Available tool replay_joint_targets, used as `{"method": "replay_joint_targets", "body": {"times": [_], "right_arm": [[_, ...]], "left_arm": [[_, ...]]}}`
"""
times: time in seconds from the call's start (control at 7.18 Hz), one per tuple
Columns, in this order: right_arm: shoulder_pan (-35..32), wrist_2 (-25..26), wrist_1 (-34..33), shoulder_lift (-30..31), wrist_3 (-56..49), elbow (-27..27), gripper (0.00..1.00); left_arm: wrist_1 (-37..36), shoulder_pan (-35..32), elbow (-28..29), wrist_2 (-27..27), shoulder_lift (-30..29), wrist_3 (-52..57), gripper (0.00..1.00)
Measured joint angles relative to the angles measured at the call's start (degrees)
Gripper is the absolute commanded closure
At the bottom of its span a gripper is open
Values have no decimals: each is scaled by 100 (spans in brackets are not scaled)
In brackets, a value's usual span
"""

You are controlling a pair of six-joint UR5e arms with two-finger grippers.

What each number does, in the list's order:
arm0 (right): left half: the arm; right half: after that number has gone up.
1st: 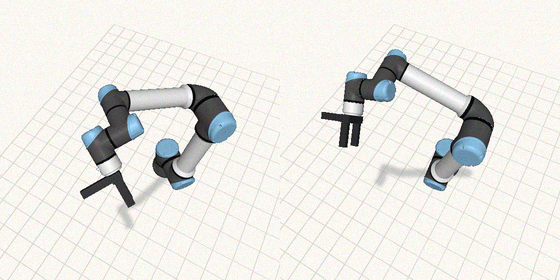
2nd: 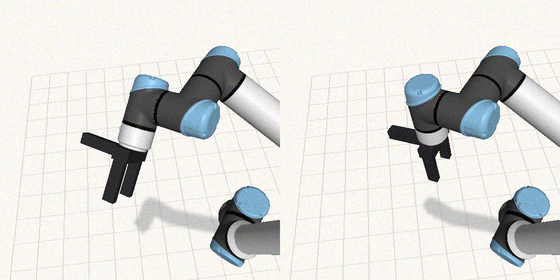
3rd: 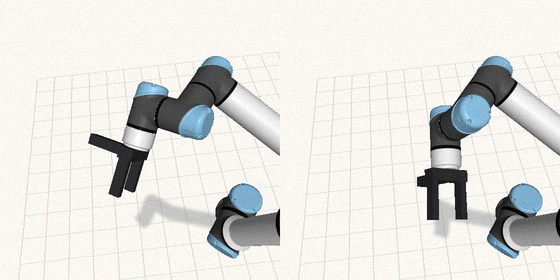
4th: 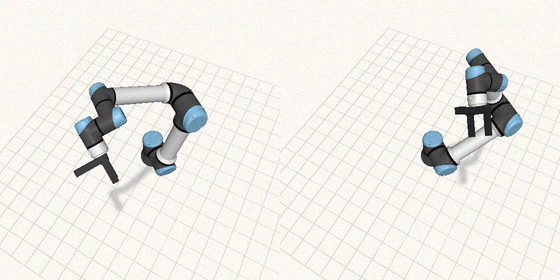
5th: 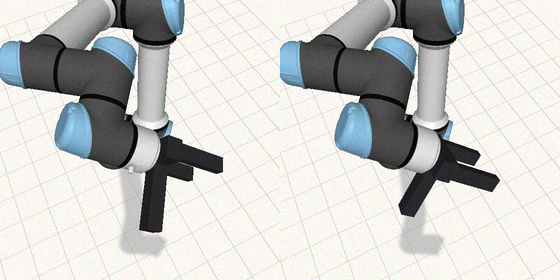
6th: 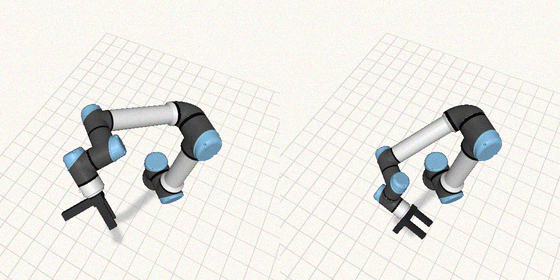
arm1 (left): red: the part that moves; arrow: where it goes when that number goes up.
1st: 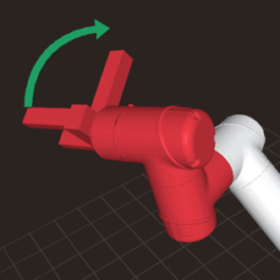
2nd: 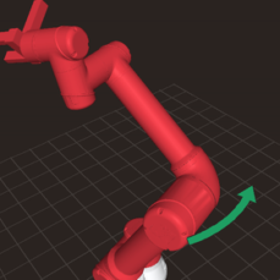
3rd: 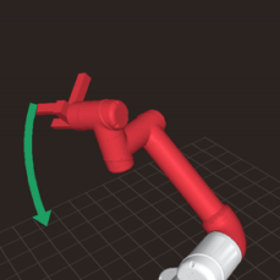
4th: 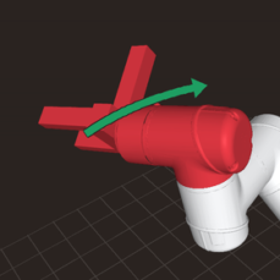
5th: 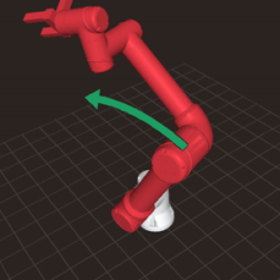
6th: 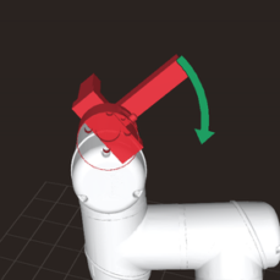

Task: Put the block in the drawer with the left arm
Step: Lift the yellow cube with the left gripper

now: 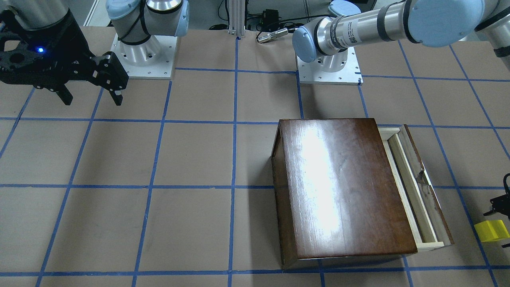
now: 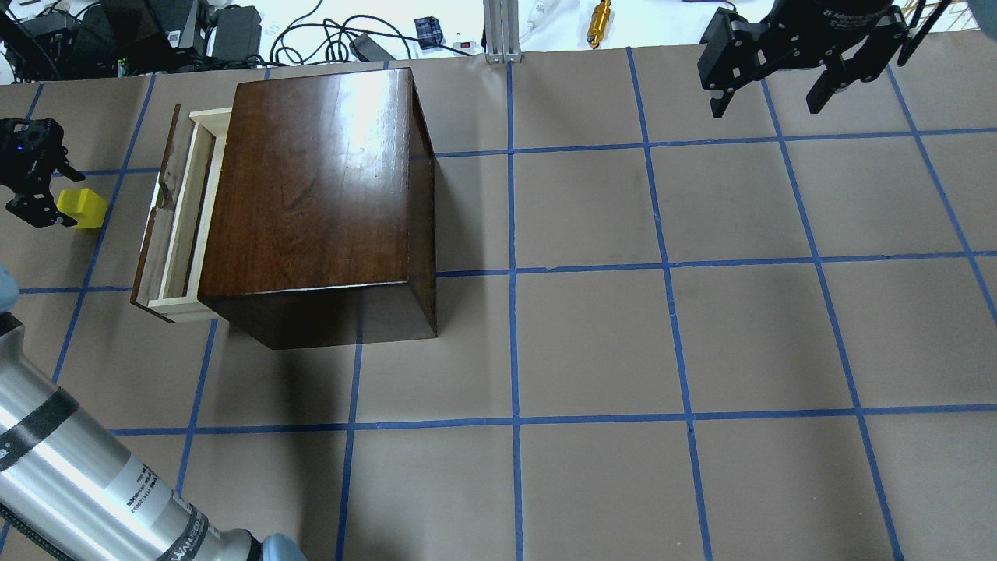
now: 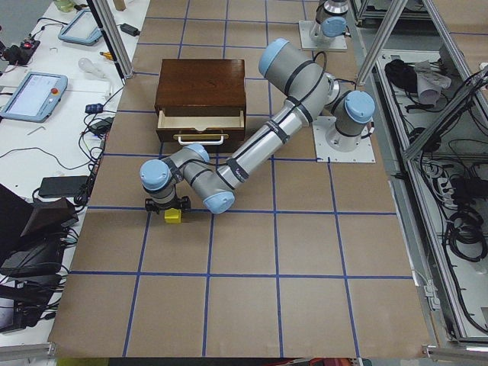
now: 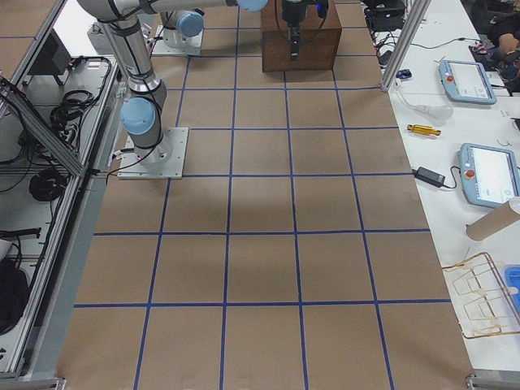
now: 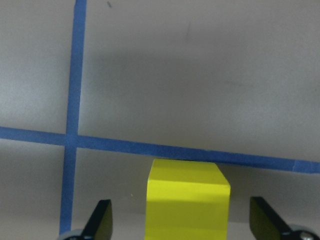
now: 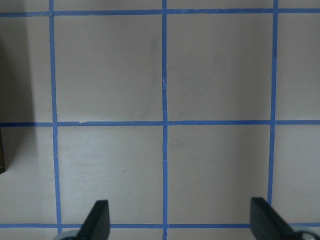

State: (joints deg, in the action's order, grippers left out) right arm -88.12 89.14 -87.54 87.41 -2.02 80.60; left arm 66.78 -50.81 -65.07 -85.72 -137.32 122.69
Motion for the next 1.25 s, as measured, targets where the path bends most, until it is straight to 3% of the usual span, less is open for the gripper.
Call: {"method": "replay_joint_targets", "body": {"times": [0.7, 0.84, 0.97, 1.11, 1.25], "right_arm": [[-1, 4, 0, -4, 0, 0, 0], [0, 5, 0, -5, 0, 0, 0], [0, 6, 0, -5, 0, 0, 0], [0, 5, 0, -5, 0, 0, 0], [-2, 1, 0, -5, 0, 0, 0]], "left_arm": [[-7, 15, 1, -15, -148, 47, 5], [-7, 17, 2, -15, -167, 43, 25], [-7, 21, 8, -15, -181, 49, 55], [-13, 27, 12, -15, -185, 62, 73], [-60, 32, 11, -18, -188, 92, 85]]}}
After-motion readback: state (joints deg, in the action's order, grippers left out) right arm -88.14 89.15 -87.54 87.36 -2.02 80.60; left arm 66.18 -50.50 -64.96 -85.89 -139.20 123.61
